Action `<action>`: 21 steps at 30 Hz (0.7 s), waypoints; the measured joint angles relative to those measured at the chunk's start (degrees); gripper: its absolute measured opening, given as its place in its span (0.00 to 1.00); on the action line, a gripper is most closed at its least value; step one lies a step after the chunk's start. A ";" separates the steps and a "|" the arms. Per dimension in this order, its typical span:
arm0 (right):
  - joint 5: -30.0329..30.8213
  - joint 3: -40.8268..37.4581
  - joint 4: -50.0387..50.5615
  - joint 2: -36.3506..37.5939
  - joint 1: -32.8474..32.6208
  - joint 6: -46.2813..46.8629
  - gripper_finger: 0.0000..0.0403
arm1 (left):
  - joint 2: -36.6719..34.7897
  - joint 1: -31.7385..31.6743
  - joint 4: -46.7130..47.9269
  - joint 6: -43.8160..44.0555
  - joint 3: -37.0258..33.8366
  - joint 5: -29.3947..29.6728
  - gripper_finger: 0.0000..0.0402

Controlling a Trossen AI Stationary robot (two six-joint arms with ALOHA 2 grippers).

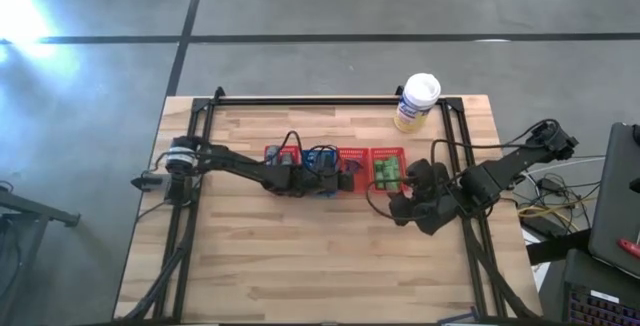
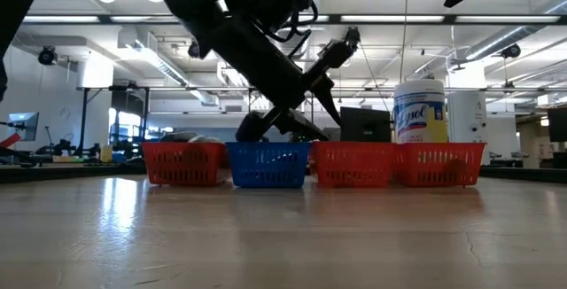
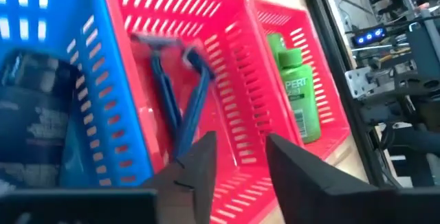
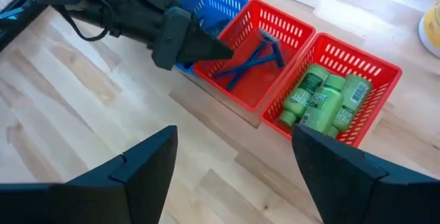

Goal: Pick & Place Travel size toiletries
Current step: Put the blue razor into the middle red basket, then return to Home Position

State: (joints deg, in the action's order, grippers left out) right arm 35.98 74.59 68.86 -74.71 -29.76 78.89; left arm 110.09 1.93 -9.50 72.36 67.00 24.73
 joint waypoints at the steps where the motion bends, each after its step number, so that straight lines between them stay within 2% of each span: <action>1: -0.01 0.00 0.05 0.02 0.00 0.00 0.71 | 0.08 0.00 0.06 0.51 0.00 -0.48 0.34; 4: -0.14 0.00 0.26 -0.05 -0.02 -0.02 0.74 | -0.41 -0.11 0.35 -0.65 -0.06 -4.41 0.41; 8: -2.58 0.00 0.48 -0.05 0.00 -0.01 0.77 | -3.05 -0.11 0.18 -8.83 -0.07 -12.04 0.45; 13: -6.44 0.00 1.60 -0.05 -0.02 0.26 0.79 | -9.77 -0.03 3.53 -29.74 -0.65 -24.09 0.45; 16: -6.91 -0.04 1.06 0.00 -0.79 0.49 0.81 | -16.14 0.58 10.15 -43.67 -0.66 -27.36 0.45; 19: -9.93 -0.09 -6.30 0.58 -1.44 -4.87 0.81 | -23.21 1.14 18.08 -55.56 -0.68 -33.18 0.45; 21: -10.59 -0.81 -14.78 0.74 -1.46 -9.52 0.79 | -27.51 1.43 21.62 -59.68 -0.94 -38.23 0.45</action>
State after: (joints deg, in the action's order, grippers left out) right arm 25.39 73.78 54.09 -73.97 -31.22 69.38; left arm 82.58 3.36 12.12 12.68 66.06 -13.49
